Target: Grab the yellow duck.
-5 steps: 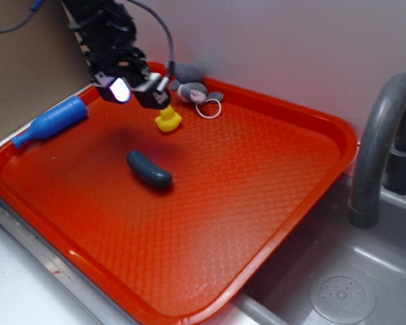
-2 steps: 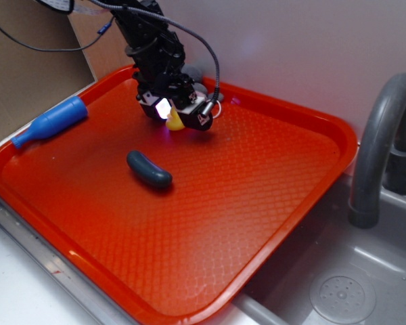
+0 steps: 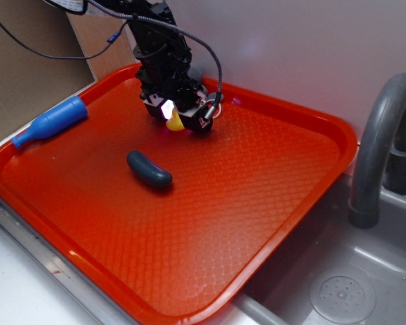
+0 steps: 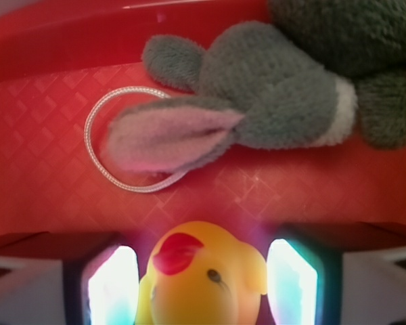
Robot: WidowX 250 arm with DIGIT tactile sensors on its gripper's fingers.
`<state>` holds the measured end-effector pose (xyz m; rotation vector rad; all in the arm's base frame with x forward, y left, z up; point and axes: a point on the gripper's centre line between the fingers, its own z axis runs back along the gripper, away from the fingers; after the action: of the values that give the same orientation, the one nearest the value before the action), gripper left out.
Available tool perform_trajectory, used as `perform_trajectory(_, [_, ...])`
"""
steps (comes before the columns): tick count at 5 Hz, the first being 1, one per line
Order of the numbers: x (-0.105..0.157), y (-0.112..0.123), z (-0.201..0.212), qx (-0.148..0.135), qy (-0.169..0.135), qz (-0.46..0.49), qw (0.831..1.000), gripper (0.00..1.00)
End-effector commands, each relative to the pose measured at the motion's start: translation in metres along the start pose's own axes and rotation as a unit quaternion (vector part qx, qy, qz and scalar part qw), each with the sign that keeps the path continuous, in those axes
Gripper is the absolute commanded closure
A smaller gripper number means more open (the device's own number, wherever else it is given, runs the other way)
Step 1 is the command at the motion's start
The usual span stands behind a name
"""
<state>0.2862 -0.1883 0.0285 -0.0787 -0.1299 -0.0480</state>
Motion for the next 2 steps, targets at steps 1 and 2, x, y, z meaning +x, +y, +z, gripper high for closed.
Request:
perform_trajectory(1, [-0.019, 0.006, 0.035, 0.027, 0.005, 0.037, 0.999, 1.0])
perform_trajectory(2, [-0.027, 0.019, 0.071, 0.05, -0.007, 0.058, 0.997, 1.0])
